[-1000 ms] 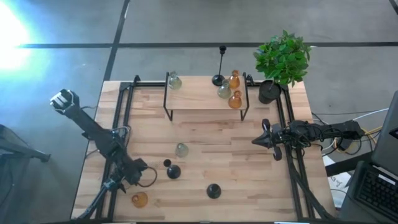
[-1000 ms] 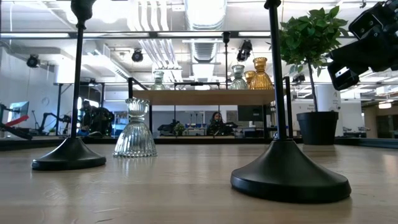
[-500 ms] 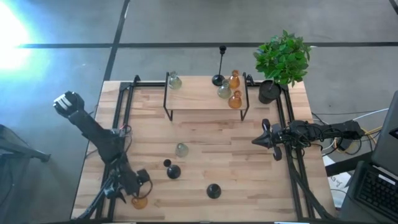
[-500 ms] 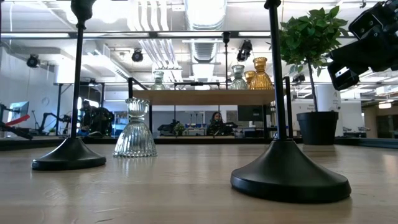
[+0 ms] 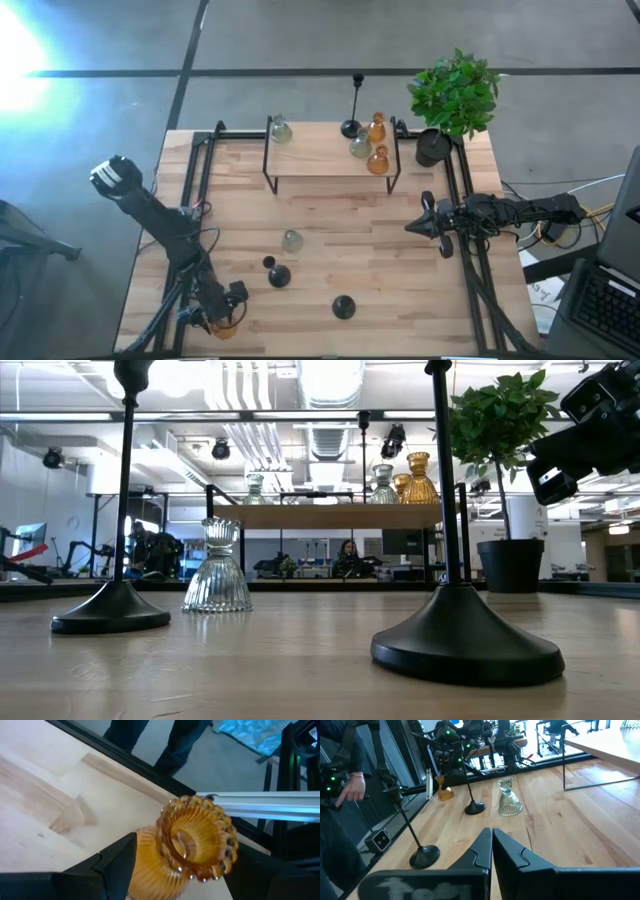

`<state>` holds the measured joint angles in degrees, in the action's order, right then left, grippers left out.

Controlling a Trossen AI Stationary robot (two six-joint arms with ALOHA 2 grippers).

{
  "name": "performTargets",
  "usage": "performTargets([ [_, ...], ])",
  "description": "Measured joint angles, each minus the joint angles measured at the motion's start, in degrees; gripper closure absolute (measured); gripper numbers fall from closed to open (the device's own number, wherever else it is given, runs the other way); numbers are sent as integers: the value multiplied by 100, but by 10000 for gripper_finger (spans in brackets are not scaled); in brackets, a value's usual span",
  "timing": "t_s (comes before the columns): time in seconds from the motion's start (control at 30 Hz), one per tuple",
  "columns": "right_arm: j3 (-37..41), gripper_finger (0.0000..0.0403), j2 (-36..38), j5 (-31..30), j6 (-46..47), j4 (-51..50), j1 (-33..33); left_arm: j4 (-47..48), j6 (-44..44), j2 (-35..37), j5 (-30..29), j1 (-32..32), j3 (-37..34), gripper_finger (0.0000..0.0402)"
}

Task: Pick & Place candle stick holders
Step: Put the orange candle holder on the shelf

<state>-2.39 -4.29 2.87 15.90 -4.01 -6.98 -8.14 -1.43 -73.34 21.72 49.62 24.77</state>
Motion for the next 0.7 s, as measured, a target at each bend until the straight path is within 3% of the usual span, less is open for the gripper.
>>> performTargets([
  [0.33,0,394,1,-2,0,0,-1,-758,-7,-401,-18,5,0,149],
  [0.63,0,394,0,-1,0,0,0,-1037,-63,-570,-174,0,42,252],
  [0.7,0,394,-1,0,0,0,-1,-990,-67,-541,-250,1,42,254],
])
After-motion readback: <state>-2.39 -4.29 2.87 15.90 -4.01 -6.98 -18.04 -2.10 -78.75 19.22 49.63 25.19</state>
